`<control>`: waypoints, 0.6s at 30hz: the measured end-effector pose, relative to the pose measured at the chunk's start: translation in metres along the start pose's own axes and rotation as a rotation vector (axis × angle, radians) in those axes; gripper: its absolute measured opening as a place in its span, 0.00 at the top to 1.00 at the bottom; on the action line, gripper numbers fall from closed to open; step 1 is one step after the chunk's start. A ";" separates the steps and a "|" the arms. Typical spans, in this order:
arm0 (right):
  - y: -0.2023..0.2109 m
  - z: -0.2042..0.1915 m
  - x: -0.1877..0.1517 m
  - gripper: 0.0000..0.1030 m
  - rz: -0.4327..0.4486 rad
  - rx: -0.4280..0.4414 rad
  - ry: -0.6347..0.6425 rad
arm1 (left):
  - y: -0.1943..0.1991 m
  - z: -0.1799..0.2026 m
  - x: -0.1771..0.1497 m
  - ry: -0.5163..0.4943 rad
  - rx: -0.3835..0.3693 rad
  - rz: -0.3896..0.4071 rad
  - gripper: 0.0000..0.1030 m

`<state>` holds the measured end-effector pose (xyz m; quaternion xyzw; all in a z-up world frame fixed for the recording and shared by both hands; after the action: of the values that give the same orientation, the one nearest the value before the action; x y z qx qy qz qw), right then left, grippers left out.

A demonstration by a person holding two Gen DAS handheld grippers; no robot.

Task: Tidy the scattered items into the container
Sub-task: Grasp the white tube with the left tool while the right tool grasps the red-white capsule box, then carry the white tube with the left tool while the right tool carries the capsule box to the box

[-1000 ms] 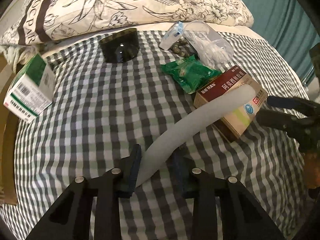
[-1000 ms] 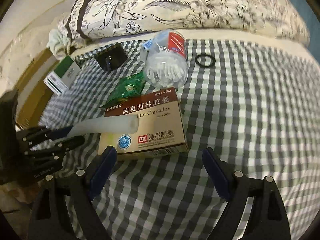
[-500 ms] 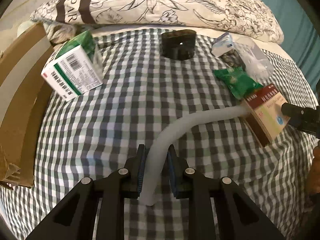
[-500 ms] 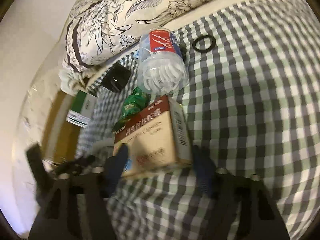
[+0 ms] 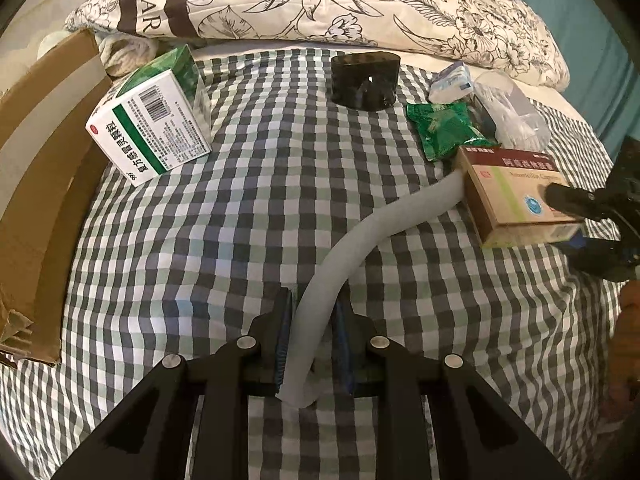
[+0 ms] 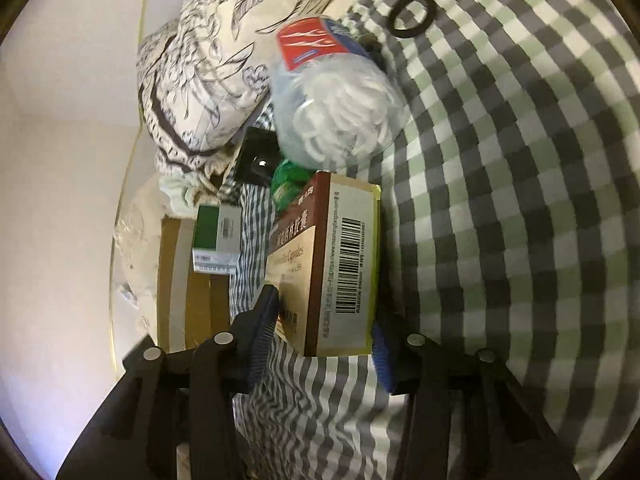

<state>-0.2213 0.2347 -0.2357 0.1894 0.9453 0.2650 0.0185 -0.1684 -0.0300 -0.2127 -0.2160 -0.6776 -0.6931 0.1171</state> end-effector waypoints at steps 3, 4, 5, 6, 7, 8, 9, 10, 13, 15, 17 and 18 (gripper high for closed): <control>0.004 -0.010 -0.001 0.64 0.022 -0.012 0.025 | -0.002 0.001 0.002 -0.008 -0.002 0.004 0.79; 0.007 -0.015 -0.002 0.66 0.030 -0.025 0.043 | -0.003 0.003 0.003 -0.013 -0.007 0.009 0.77; 0.010 -0.020 -0.004 0.67 0.039 -0.039 0.062 | -0.005 0.004 0.005 -0.020 -0.008 0.011 0.77; 0.015 -0.026 -0.006 0.68 0.050 -0.055 0.083 | -0.006 0.006 0.007 -0.029 -0.009 0.011 0.72; 0.019 -0.031 -0.009 0.69 0.063 -0.076 0.104 | -0.008 0.008 0.009 -0.037 -0.010 0.012 0.65; 0.023 -0.037 -0.011 0.69 0.078 -0.106 0.129 | -0.009 0.010 0.012 -0.046 -0.009 0.017 0.62; 0.028 -0.043 -0.015 0.70 0.094 -0.147 0.163 | -0.010 0.012 0.014 -0.051 -0.007 0.024 0.60; 0.032 -0.048 -0.018 0.70 0.110 -0.186 0.195 | -0.011 0.013 0.015 -0.057 -0.006 0.030 0.60; 0.040 -0.068 -0.031 0.71 0.151 -0.346 0.328 | -0.009 0.013 0.015 -0.063 -0.023 0.043 0.89; 0.036 -0.081 -0.041 0.71 0.140 -0.437 0.428 | -0.007 0.011 0.012 -0.055 -0.030 0.042 0.89; 0.028 -0.087 -0.047 0.71 0.135 -0.495 0.487 | -0.003 0.009 0.009 -0.047 -0.031 0.043 0.89; 0.022 -0.089 -0.048 0.71 0.142 -0.527 0.509 | -0.002 0.009 0.007 -0.044 -0.037 0.038 0.89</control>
<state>-0.1812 0.1901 -0.1517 0.1713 0.8035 0.5386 -0.1872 -0.1741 -0.0203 -0.2117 -0.2462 -0.6628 -0.6983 0.1115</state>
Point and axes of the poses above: each gripper's, at about its wrist camera, not at the fingertips, and y roughly against the way its jaws point, z to its right, x to its top, the point moved 3 cm from there along -y, roughly the way its jaws point, and after that the axes turned 3 degrees about -y, right-handed, at the moved point
